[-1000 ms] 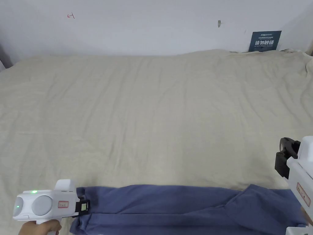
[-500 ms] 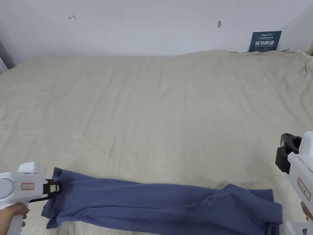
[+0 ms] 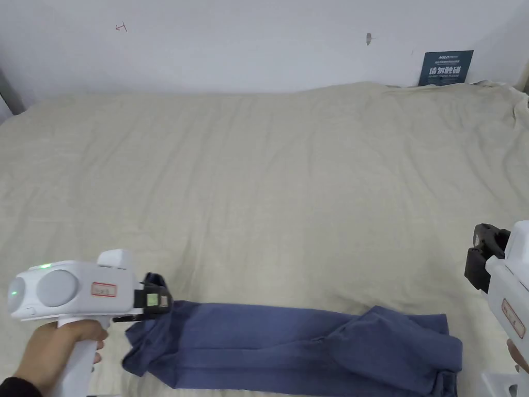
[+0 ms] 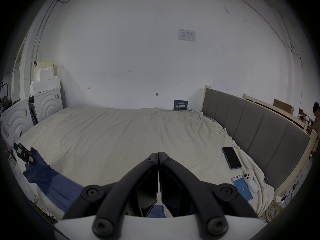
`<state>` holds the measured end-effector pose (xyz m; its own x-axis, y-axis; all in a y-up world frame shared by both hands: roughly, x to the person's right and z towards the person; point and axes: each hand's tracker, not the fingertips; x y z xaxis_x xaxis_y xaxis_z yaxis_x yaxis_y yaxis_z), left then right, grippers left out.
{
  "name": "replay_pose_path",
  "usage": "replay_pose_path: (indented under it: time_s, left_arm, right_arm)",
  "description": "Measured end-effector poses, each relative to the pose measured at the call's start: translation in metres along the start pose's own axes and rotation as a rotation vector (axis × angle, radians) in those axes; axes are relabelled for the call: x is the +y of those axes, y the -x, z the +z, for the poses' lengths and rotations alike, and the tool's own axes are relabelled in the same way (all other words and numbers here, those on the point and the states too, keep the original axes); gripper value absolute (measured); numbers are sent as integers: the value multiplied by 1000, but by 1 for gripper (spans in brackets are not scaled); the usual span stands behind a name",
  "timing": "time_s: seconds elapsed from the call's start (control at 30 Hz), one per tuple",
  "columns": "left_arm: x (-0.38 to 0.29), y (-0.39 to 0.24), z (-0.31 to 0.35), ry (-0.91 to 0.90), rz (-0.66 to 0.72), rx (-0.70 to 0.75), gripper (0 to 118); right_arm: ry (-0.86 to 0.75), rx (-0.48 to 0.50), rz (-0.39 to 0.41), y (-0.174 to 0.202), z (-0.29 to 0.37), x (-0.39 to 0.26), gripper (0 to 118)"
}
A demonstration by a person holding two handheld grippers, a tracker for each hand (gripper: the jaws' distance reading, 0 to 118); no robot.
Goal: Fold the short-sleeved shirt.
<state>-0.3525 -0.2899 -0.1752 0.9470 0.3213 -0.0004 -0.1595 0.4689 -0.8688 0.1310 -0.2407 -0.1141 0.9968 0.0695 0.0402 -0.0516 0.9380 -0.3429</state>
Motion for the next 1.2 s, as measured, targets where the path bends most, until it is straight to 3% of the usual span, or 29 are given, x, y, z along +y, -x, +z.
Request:
replay_pose_path:
  time_s: [0.27,0.57,0.6,0.7,0.77,0.83,0.87,1.03,1.2]
  left_arm:
    - [-1,-71,-66,80,-89,-107,0]
    - [-26,-105,-145,217,-88,-83,0]
    - [-28,-106,-151,223,-80,-70,4]
    - [-32,-109,-158,226,-73,-55,39]
    - [-33,-113,-154,220,-69,-70,54]
    - [-33,-118,-147,180,-74,-62,101]
    - [-31,-119,-143,158,-82,-64,111]
    - [-19,-107,-100,37,-80,-85,115]
    - [-12,-72,-60,-117,-80,3,115]
  right_arm:
    - [-8,-13,-11,-11,8,-1,0]
    - [3,-35,-19,-24,10,-9,0]
    - [5,-37,-21,-24,11,-10,0]
    - [12,-41,-22,-26,11,-11,0]
    - [12,-42,-23,-26,11,-11,0]
    - [11,-42,-25,-26,12,-10,0]
    - [10,-42,-26,-26,12,-10,0]
    - [4,-39,-28,-26,13,-8,0]
    - [-2,-31,-26,-23,14,-4,0]
